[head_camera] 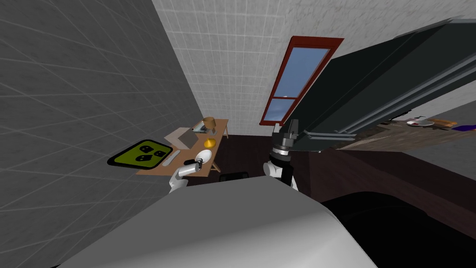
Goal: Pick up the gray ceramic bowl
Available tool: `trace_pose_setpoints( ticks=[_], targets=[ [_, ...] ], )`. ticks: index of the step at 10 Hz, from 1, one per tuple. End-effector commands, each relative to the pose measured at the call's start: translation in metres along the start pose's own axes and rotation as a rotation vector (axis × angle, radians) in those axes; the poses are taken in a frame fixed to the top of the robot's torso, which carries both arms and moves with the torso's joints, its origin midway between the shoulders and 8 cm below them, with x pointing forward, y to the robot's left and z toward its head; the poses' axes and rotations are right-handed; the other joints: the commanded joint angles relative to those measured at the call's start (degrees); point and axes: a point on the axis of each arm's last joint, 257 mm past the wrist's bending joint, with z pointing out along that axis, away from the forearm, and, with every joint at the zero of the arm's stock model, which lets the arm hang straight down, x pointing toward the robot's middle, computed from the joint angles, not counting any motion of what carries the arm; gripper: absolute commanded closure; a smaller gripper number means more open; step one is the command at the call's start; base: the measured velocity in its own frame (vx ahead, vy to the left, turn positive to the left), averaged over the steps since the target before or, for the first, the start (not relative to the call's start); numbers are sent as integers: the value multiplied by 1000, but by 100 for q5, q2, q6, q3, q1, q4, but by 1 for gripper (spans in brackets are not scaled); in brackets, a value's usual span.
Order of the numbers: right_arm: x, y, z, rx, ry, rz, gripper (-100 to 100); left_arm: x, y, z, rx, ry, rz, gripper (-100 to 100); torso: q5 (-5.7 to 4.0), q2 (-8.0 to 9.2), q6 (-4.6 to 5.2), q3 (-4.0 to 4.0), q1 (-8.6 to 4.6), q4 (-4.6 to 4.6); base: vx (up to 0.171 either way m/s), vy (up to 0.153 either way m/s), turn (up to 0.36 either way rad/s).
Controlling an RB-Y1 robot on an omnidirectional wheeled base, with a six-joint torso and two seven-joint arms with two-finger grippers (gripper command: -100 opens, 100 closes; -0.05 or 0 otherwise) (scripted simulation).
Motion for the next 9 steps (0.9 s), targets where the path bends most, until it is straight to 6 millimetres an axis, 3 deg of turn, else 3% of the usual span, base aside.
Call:
trace_pose_setpoints(
  ticks=[1, 2, 3, 4, 8, 9],
  targets=[
    [0, 0, 0, 0, 0, 0, 0, 0, 0, 0, 0, 0, 0, 100, 0, 0, 0, 0, 0, 0, 0, 0, 0],
    [0, 0, 0, 0, 0, 0, 0, 0, 0, 0, -1, 0, 0, 100, -1, 0, 0, 0, -1, 1, 0, 0, 0],
    [0, 0, 0, 0, 0, 0, 0, 0, 1, 0, -1, 0, 0, 0, -2, 0, 0, 1, -1, 2, 0, 0, 0],
    [0, 0, 0, 0, 0, 0, 0, -2, -7, -6, 7, 1, 1, 100, -2, 1, 0, 2, -2, 2, -21, -15, 2],
    [0, 0, 0, 0, 0, 0, 0, -5, -11, -12, 7, 1, 3, 100, -10, 18, 0, 13, -16, 10, -23, -17, 5],
    [0, 0, 0, 0, 0, 0, 0, -5, -11, -12, 5, 2, 3, 0, -8, 14, 0, 11, -13, 9, 0, 0, 0]
  ],
)
